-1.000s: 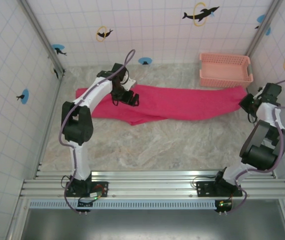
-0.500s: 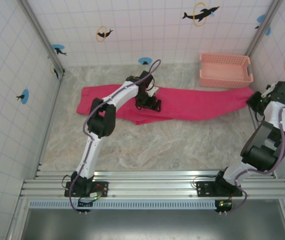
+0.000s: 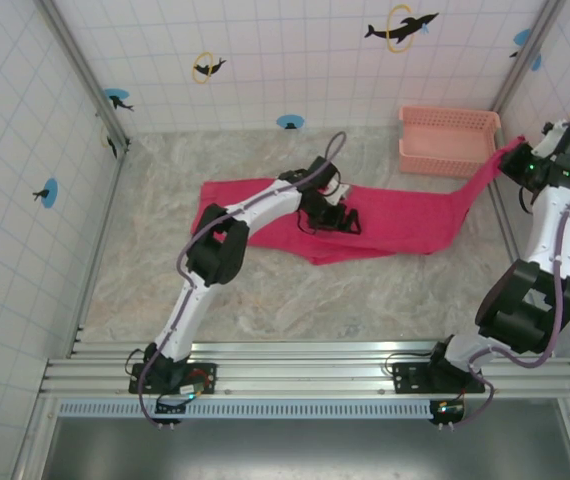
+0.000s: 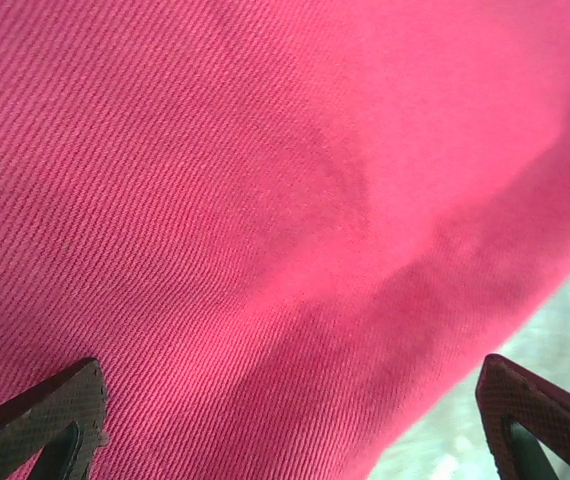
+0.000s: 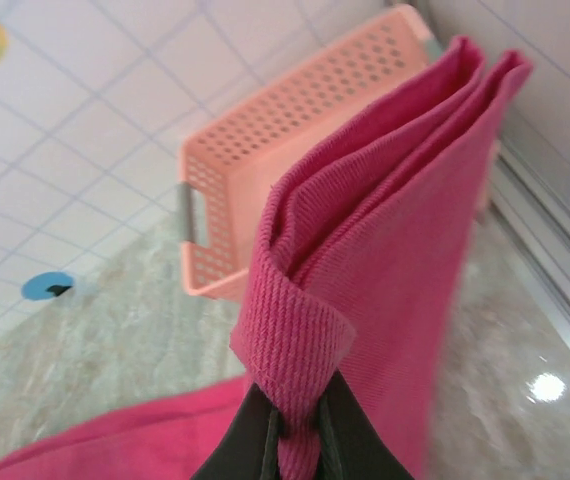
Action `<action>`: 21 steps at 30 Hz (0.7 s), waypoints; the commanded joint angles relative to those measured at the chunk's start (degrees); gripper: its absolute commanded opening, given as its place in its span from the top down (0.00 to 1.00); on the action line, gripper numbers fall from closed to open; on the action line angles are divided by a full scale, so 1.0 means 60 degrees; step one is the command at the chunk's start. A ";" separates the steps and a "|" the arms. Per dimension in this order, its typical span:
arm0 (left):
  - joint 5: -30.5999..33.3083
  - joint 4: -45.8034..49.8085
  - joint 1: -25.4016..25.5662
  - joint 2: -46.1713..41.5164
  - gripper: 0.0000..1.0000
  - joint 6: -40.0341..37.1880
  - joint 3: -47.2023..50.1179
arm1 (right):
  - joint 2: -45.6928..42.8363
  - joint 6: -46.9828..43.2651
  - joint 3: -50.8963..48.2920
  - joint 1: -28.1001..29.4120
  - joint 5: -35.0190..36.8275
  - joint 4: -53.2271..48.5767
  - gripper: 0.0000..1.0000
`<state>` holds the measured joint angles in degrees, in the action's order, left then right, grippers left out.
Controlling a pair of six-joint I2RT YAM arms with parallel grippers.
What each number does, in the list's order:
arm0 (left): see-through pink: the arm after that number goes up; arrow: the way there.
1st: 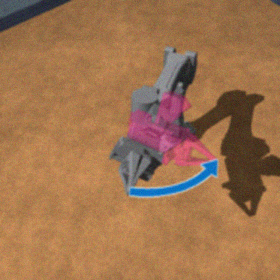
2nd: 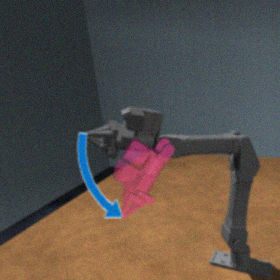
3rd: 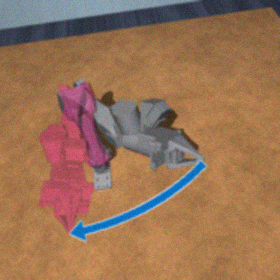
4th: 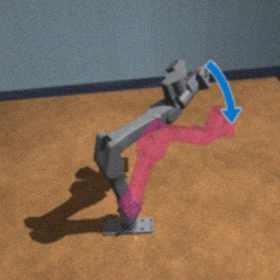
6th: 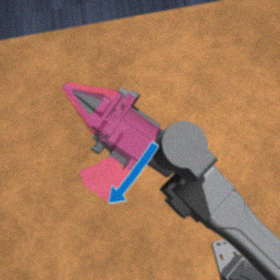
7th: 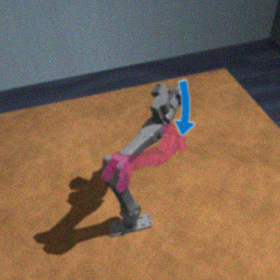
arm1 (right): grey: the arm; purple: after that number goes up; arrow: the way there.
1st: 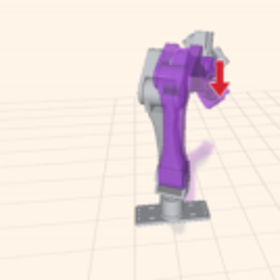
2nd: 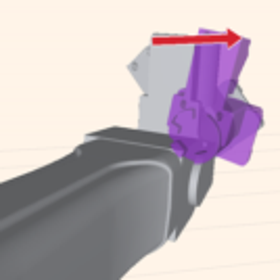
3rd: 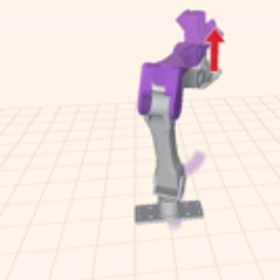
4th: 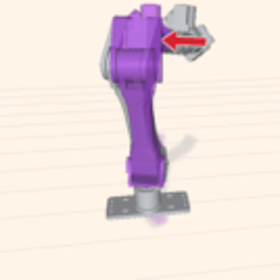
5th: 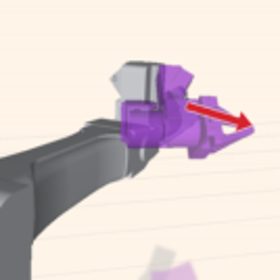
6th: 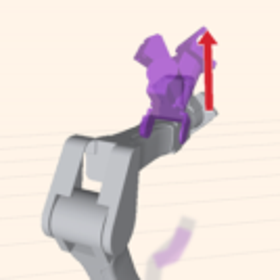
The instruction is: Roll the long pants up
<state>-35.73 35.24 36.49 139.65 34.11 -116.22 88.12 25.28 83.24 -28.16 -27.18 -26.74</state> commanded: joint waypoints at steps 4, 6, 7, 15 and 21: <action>-0.2018 -0.0943 0.1051 0.1565 0.03 0.2653 -0.0547 | -0.0279 -0.0091 0.1037 0.1543 -0.0140 -0.0176 1.00; -0.1966 -0.1056 0.0754 0.1162 0.03 0.2659 -0.0403 | -0.0297 -0.0086 0.1091 0.2219 0.0170 -0.0263 1.00; -0.1877 -0.1156 0.0522 0.0844 0.02 0.2640 -0.0179 | -0.0340 -0.0124 0.1055 0.2558 0.0253 -0.0232 1.00; -0.1021 -0.1094 -0.3210 -0.2973 0.03 0.1533 0.2616 | -0.0951 -0.0093 0.0104 0.5586 0.1846 0.0144 1.00; -0.1243 -0.1054 -0.5358 -0.4913 0.03 0.1005 0.4159 | -0.0997 0.0096 -0.0250 0.7645 0.2789 0.0419 1.00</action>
<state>-42.81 25.71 3.51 115.48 44.27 -94.08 84.40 25.23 82.87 14.02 -14.92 -28.05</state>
